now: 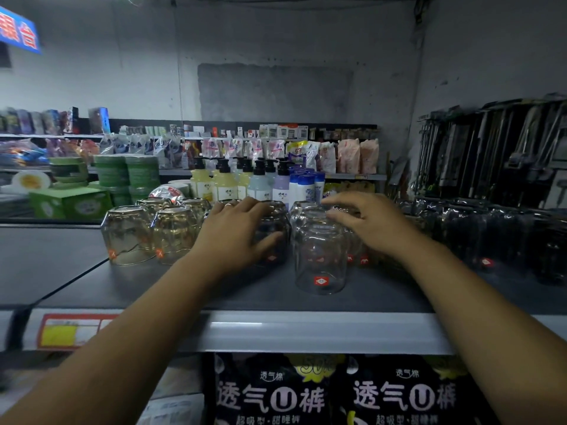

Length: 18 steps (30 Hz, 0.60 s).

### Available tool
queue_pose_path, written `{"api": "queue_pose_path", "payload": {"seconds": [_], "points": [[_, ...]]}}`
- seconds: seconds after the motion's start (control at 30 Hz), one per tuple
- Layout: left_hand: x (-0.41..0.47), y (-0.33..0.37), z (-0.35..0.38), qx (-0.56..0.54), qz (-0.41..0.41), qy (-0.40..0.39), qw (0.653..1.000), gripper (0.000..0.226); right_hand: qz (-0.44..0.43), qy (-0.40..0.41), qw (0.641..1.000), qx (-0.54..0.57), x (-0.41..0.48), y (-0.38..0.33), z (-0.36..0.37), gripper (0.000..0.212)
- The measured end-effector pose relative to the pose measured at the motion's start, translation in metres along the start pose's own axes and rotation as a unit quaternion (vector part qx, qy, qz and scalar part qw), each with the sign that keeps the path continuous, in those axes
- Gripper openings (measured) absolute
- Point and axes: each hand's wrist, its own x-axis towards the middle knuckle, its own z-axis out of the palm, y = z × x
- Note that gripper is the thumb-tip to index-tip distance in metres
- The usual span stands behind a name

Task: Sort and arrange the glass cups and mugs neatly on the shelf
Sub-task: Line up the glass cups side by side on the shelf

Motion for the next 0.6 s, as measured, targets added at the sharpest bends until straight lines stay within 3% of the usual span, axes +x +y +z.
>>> {"api": "queue_pose_path", "payload": {"seconds": [0.1,0.6], "points": [[-0.0029,-0.0002,0.0019,-0.001,-0.004,0.012,1.000,0.057,0.013,-0.050,0.999,-0.014,0.0093,-0.0009,-0.0015,0.027],[-0.0061,0.0004,0.0025,-0.008,-0.017,-0.001,1.000,0.065,0.015,-0.025,1.000,-0.008,0.0090,0.0000,0.0055,0.033]]}}
